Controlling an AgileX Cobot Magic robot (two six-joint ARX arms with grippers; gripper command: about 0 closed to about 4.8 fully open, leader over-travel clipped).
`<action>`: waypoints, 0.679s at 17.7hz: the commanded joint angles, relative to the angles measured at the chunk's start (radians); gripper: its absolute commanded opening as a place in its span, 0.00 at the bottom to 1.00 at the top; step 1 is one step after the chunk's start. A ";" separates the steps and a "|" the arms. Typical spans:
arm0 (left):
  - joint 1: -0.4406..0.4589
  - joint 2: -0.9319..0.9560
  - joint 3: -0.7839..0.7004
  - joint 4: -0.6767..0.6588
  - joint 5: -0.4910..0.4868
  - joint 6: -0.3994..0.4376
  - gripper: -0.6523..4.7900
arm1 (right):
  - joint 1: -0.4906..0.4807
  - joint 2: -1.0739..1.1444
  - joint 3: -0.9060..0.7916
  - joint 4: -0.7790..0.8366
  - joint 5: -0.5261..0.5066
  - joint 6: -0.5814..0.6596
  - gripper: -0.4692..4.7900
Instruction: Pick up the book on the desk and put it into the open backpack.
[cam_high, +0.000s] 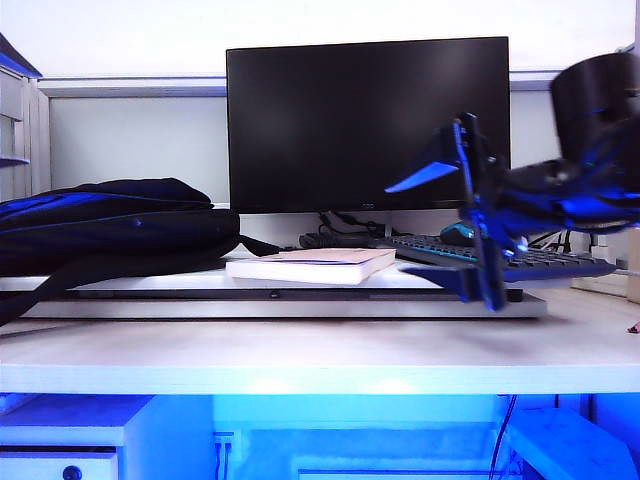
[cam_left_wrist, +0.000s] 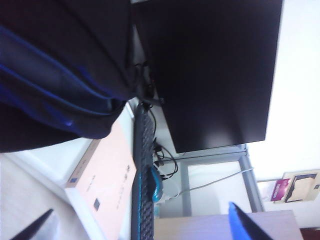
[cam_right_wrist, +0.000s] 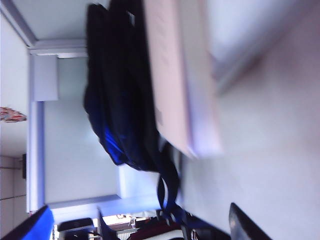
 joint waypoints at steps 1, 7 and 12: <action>0.000 0.028 0.002 0.035 0.040 0.005 1.00 | 0.034 0.084 0.151 -0.095 0.005 -0.005 0.99; -0.001 0.029 0.002 0.034 0.059 0.013 1.00 | 0.070 0.202 0.231 -0.113 0.029 -0.003 0.99; -0.001 0.029 0.002 0.033 0.063 0.031 1.00 | 0.116 0.274 0.348 -0.132 0.057 -0.003 0.96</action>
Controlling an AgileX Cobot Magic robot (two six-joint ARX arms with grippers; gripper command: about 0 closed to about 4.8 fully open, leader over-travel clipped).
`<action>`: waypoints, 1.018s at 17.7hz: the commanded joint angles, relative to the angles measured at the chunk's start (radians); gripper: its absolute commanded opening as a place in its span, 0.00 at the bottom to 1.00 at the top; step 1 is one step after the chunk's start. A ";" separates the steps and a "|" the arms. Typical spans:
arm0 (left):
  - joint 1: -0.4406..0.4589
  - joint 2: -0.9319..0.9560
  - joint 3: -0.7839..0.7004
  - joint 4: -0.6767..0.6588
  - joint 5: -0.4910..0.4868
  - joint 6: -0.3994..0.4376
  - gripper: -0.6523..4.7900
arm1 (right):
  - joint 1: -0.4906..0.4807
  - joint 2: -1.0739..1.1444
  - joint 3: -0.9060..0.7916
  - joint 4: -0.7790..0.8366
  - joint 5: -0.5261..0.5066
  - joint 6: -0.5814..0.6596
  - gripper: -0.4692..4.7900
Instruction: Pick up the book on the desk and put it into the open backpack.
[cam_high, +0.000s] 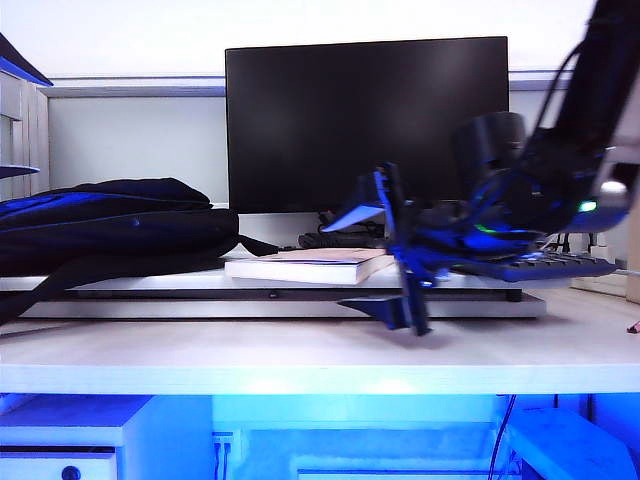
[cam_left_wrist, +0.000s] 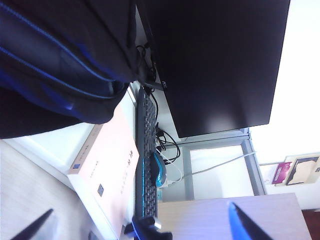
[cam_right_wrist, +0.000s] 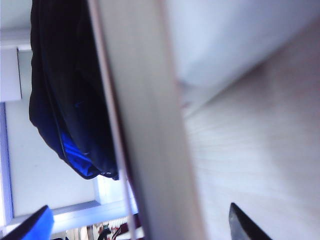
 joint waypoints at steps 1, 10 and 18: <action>0.000 -0.002 0.002 0.020 0.014 0.008 1.00 | 0.018 0.020 0.056 -0.013 0.029 -0.003 0.94; 0.000 0.023 0.002 0.028 0.005 0.079 1.00 | 0.021 0.020 0.060 0.032 0.057 -0.092 0.09; 0.001 0.191 0.181 0.042 -0.029 0.088 1.00 | 0.026 0.017 0.060 0.213 -0.004 -0.104 0.08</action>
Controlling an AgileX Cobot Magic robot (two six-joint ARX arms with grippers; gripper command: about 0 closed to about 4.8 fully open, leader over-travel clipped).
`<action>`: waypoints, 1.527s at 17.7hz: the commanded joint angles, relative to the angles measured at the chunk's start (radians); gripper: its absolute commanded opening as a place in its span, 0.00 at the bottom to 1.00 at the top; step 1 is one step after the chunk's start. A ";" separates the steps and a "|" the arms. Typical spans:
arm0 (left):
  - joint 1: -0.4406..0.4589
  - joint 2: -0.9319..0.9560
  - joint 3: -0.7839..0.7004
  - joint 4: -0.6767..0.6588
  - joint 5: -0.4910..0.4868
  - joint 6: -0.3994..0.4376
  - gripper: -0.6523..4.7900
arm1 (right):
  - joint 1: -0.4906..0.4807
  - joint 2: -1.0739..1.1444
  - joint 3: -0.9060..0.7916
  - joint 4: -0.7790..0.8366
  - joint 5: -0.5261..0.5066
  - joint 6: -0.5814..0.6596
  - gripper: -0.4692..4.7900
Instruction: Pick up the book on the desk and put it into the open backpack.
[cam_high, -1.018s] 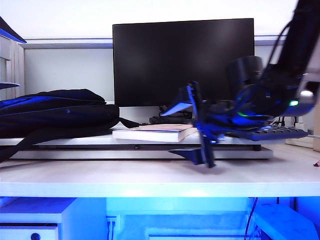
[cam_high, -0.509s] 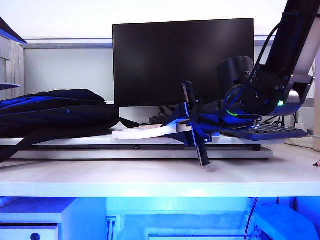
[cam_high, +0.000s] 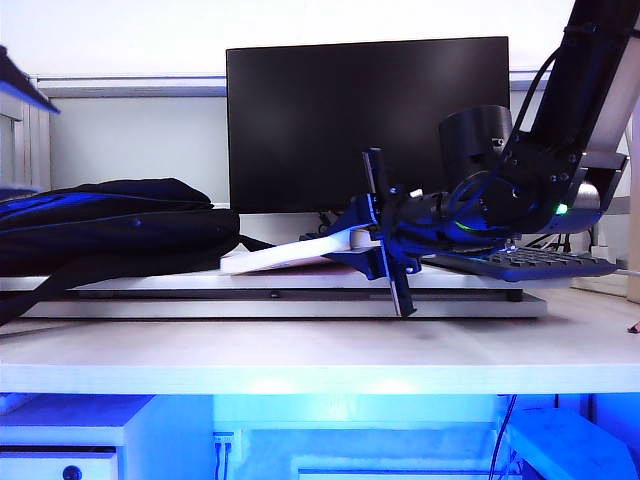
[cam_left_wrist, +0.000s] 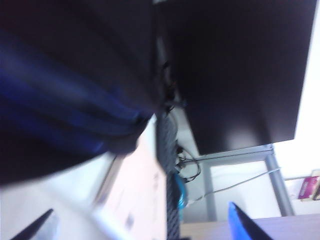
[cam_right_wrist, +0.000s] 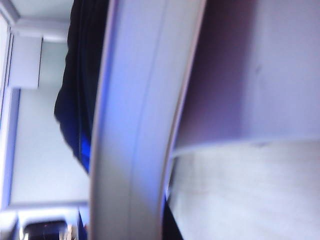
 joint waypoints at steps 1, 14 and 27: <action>0.000 0.050 0.109 0.020 0.023 0.008 1.00 | 0.005 -0.010 0.007 0.167 -0.030 -0.014 0.08; 0.000 0.281 0.198 0.029 -0.021 0.034 1.00 | 0.008 -0.111 0.008 0.220 0.003 -0.018 0.08; -0.032 0.433 0.333 0.152 -0.122 0.033 0.11 | 0.116 -0.126 0.228 -0.014 -0.056 -0.097 0.08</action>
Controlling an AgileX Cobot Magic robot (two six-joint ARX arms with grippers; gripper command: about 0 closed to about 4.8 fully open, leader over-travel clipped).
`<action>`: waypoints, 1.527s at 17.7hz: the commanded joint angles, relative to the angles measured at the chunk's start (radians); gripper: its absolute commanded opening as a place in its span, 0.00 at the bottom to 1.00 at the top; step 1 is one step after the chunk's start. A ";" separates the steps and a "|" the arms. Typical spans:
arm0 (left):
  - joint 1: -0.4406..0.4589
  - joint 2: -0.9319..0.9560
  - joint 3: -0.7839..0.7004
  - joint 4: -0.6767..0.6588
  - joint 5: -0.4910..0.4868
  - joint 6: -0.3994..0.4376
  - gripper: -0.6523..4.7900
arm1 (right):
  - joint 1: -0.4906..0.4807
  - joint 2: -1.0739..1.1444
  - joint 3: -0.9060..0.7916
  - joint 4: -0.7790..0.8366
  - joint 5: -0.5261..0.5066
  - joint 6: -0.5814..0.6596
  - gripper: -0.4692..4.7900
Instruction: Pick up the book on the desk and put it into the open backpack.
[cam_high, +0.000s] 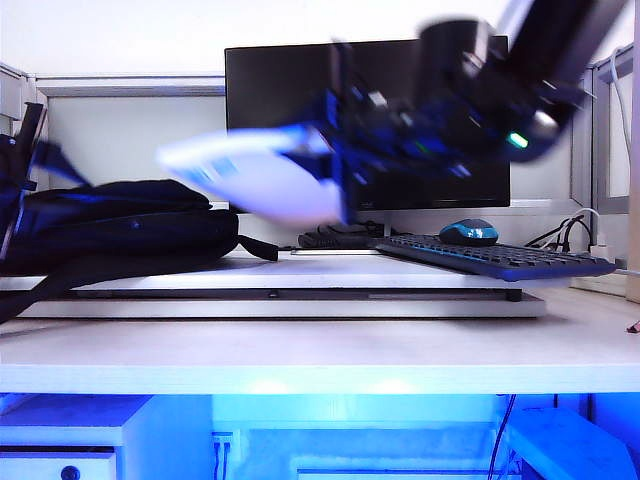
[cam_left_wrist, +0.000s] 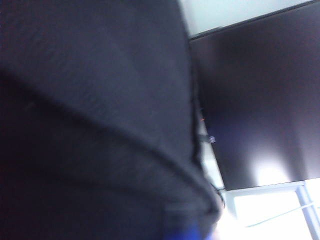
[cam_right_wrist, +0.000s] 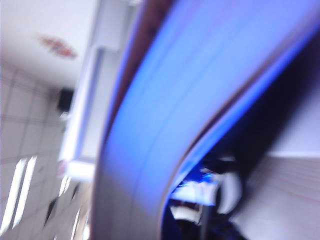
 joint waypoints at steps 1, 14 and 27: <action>-0.002 -0.003 0.002 0.086 -0.043 0.003 0.11 | 0.035 -0.018 0.162 -0.153 -0.006 -0.153 0.08; -0.169 -0.006 0.058 0.522 0.210 -0.371 0.11 | 0.042 0.034 0.261 -0.334 0.080 -0.257 0.08; -0.248 -0.006 0.162 0.600 0.341 -0.583 0.11 | 0.075 0.300 0.590 -0.424 -0.181 -0.027 0.08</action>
